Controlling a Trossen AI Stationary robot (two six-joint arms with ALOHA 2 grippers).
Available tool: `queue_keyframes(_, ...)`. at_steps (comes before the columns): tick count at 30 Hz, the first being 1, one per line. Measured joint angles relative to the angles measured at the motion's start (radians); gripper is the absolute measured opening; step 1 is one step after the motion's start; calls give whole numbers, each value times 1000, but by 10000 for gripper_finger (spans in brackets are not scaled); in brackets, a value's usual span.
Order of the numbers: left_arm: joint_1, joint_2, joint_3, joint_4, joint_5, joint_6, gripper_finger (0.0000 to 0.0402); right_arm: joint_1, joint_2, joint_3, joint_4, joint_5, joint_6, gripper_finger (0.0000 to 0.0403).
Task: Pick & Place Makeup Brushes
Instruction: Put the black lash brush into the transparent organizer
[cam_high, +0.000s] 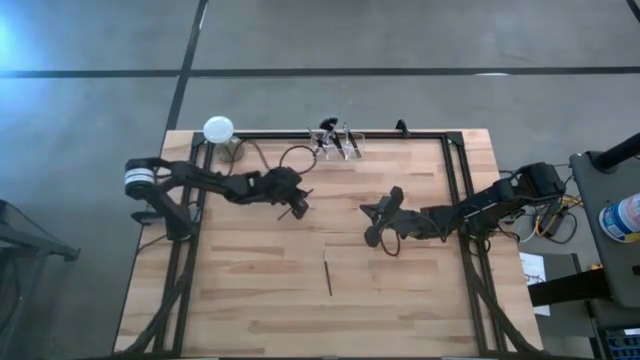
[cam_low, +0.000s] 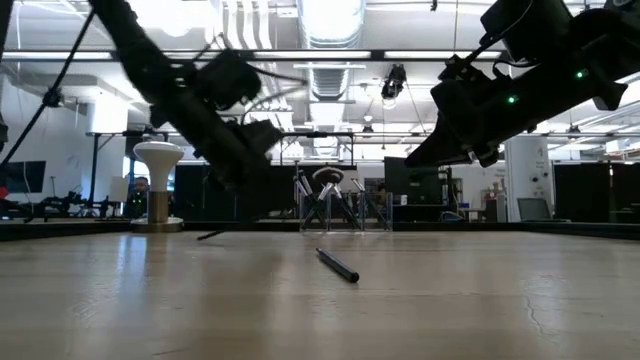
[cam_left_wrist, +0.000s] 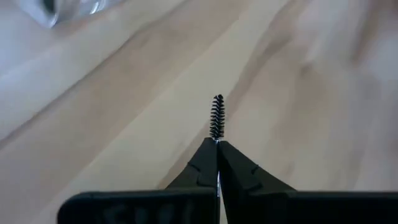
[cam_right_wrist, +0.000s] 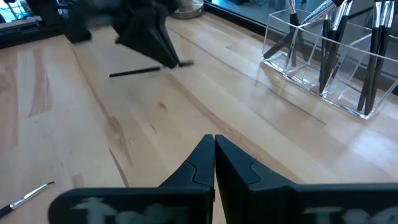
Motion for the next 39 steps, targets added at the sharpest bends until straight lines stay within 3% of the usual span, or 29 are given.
queue_keyframes(6,-7,-51,-141,328,64,-50,0,-2,38,0,62,-23,34,9)
queue_keyframes(15,-45,-62,-234,767,93,-66,0,-80,229,17,452,-279,60,40)
queue_keyframes(21,-70,-61,-228,884,92,-35,0,-129,367,101,643,-374,60,102)
queue_keyframes(28,-78,-61,-214,902,94,-24,0,-163,427,230,653,-375,37,155)
queue_keyframes(39,-78,-61,-214,934,100,-3,0,-213,423,322,616,-367,-4,144)
